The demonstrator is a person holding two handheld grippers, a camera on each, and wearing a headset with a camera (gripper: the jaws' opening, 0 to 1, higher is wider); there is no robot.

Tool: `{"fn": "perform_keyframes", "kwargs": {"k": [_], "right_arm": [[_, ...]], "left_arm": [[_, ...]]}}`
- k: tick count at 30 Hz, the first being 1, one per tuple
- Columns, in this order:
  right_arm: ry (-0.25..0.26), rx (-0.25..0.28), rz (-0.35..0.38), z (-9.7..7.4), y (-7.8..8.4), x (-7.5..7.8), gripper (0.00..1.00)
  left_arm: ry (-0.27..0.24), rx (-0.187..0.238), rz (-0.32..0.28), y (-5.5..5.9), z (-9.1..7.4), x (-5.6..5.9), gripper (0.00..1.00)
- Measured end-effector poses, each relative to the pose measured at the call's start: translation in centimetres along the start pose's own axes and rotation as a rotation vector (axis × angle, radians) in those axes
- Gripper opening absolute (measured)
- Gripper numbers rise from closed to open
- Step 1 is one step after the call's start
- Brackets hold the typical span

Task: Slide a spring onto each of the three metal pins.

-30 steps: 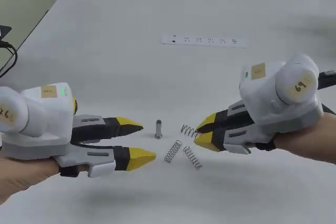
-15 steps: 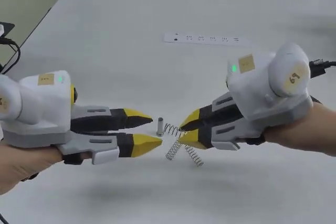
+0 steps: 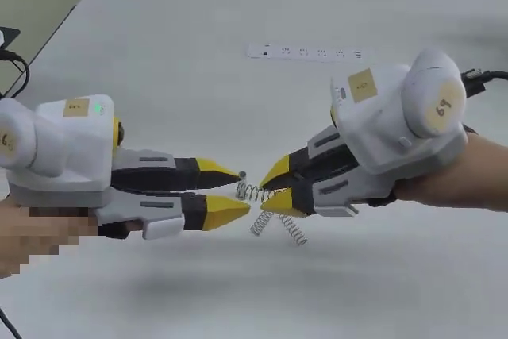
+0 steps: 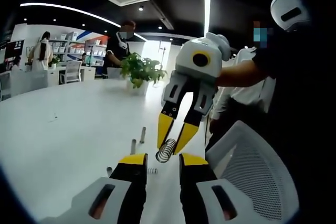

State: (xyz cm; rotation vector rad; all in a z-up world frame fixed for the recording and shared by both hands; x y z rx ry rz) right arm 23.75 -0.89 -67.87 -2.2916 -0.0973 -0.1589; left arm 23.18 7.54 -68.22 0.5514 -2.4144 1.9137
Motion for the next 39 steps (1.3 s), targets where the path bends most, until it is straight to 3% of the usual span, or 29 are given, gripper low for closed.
{"fn": "perform_keyframes", "kwargs": {"k": [24, 39], "right_arm": [[-0.006, 0.029, -0.055, -0.19, -0.87, -0.01, 0.07], [-0.005, 0.013, -0.102, -0.44, -0.66, 0.01, 0.07]], "left_arm": [[0.024, -0.007, 0.034, -0.23, 0.40, 0.28, 0.05], [0.035, 0.007, 0.030, -0.48, 0.71, 0.51, 0.02]]}}
Point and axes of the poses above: the centre of the closed fingertips' face, and the gripper's own axes: z roughly forward along the fingers, x roughly to its right, y roughly out of its underside, the point moved 5 cm from there along -z, roughly backward along the fingers, and after that the axes turned 6 degrees about y, right-handed, at the moved point
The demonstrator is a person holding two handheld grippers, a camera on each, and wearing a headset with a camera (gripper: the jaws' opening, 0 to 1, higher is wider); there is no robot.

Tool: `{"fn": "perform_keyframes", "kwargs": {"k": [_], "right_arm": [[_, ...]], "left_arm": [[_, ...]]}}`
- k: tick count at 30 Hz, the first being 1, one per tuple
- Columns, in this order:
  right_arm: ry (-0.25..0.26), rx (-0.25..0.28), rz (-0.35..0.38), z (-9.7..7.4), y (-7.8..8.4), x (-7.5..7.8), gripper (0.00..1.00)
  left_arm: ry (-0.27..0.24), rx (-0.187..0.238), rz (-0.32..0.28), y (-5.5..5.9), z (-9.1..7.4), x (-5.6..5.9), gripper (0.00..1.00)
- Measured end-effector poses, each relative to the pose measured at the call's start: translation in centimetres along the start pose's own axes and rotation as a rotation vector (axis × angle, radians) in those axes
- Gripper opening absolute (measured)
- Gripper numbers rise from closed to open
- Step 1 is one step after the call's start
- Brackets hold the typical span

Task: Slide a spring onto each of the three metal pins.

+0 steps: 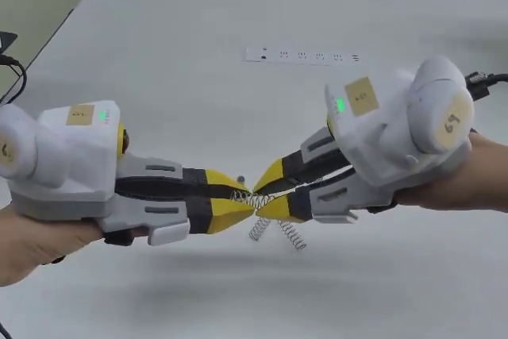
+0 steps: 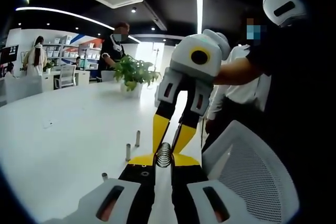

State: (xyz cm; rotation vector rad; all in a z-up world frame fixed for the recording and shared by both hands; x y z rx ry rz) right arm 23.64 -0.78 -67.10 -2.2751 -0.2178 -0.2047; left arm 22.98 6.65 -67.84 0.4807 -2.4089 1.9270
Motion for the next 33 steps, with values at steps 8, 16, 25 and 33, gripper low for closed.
{"fn": "perform_keyframes", "kwargs": {"k": [8, 16, 25, 33], "right_arm": [[0.002, 0.001, -0.006, -0.1, -0.1, -0.1, 0.08], [0.012, 0.005, 0.001, -0.2, -0.3, -0.2, 0.08], [0.023, 0.013, 0.024, -0.5, -0.2, -0.3, 0.15], [0.092, 0.097, 0.223, -2.6, 1.3, 0.8, 0.15]], "left_arm": [[0.005, 0.007, -0.012, -0.1, 0.0, 0.1, 0.02], [0.005, 0.016, -0.016, -0.3, -0.2, 0.3, 0.02], [0.004, 0.054, -0.028, -0.9, -0.4, 0.3, 0.01], [0.005, 0.082, -0.035, -1.6, -0.9, 0.1, 0.01]]}}
Point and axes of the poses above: the centre of the closed fingertips' face, and the gripper's own axes: z roughly forward along the fingers, x roughly to its right, y roughly out of its underside, the point moved 5 cm from there along -z, roughly backward along the fingers, and after that the axes turned 6 degrees about y, right-handed, at the moved point
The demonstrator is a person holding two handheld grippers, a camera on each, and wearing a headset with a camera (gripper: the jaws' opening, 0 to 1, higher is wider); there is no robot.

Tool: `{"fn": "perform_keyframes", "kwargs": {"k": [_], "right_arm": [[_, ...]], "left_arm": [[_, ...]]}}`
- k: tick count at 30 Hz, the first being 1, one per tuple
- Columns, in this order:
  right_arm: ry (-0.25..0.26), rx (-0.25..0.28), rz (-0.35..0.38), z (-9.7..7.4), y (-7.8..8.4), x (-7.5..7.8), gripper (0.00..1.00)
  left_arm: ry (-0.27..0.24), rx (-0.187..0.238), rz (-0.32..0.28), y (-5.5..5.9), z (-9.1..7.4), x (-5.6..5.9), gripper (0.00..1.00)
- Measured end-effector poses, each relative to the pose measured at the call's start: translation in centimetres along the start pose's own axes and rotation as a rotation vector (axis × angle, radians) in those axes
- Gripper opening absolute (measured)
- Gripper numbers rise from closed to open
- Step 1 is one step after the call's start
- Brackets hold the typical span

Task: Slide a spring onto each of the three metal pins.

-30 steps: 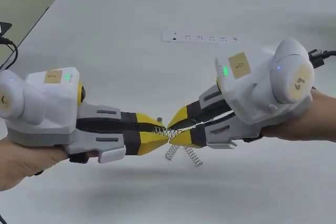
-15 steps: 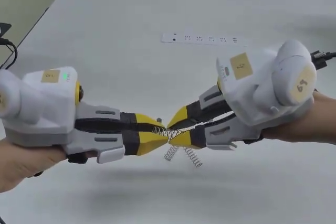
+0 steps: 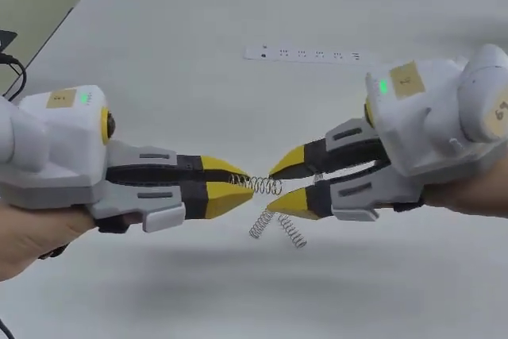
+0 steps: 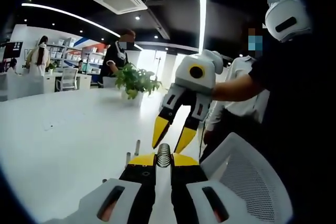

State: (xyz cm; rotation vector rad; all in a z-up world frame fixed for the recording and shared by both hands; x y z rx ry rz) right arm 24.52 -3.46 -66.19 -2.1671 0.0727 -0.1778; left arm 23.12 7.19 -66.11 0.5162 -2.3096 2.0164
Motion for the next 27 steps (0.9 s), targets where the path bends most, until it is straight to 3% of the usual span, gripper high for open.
{"fn": "perform_keyframes", "kwargs": {"k": [6, 20, 27], "right_arm": [[0.002, 0.104, 0.104, -0.98, -0.26, -0.25, 0.13], [-0.015, 0.172, 0.145, -0.89, -0.62, -0.83, 0.09], [-0.035, 0.175, 0.136, -0.91, -0.70, -0.97, 0.08]], "left_arm": [[0.010, 0.006, 0.002, -0.32, 0.03, 0.23, 0.01], [0.029, 0.014, 0.010, -0.78, 0.06, 0.70, 0.01], [0.037, 0.013, 0.004, -0.76, 0.07, 0.74, 0.01]]}}
Point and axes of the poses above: the centre of the closed fingertips' face, and the gripper's own axes: z roughly forward along the fingers, x roughly to its right, y roughly out of its underside, the point moved 5 cm from there along -z, roughly backward along the fingers, and after that the axes turned 6 degrees about y, right-handed, at the moved point
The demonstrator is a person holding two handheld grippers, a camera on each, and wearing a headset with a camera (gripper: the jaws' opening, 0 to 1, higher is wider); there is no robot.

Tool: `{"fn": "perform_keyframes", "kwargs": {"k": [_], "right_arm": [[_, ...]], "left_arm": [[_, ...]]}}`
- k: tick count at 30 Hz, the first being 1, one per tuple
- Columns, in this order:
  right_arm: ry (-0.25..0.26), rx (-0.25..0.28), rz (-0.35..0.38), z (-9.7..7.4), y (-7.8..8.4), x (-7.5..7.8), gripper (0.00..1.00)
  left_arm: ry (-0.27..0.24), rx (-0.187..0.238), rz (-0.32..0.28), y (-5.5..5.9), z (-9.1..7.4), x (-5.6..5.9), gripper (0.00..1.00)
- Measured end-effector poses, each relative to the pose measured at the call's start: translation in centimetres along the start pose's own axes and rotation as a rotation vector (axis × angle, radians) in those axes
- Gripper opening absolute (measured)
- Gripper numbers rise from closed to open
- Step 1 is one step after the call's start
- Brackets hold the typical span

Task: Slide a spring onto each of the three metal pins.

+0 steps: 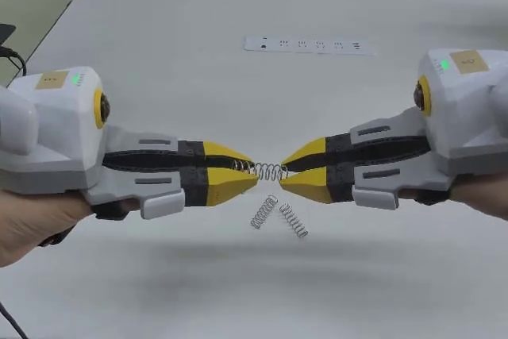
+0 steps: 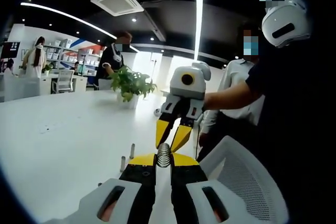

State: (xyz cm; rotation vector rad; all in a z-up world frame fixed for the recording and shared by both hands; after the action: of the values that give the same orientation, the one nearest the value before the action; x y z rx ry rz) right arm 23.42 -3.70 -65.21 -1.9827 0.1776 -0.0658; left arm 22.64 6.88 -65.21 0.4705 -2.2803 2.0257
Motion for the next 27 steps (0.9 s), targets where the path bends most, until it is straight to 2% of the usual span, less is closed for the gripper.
{"fn": "perform_keyframes", "kwargs": {"k": [5, 9, 19, 27], "right_arm": [[-0.007, 0.002, 0.011, 0.02, 0.09, 0.03, 0.08], [-0.010, -0.005, -0.021, 0.01, 0.15, -0.01, 0.08], [-0.023, -0.010, -0.020, -0.05, 0.20, -0.07, 0.09], [-0.032, -0.011, -0.049, -0.13, -0.03, -0.23, 0.08]], "left_arm": [[0.003, -0.001, 0.001, 0.05, 0.11, -0.01, 0.01], [0.005, -0.002, 0.001, 0.10, 0.18, -0.02, 0.01], [0.014, 0.000, 0.001, 0.06, 0.24, 0.11, 0.01], [0.017, 0.005, 0.005, 0.01, 0.16, 0.23, 0.01]]}}
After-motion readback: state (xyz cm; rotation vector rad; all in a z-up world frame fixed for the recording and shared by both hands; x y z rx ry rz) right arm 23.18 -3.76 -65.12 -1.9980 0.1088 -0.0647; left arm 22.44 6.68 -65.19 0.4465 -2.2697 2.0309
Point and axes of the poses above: the centre of the closed fingertips' face, and the gripper's own axes: z roughly forward along the fingers, x roughly to its right, y roughly out of its underside, the point moved 5 cm from there along -z, roughly backward along the fingers, and after that the axes turned 6 degrees about y, right-handed, at the moved point
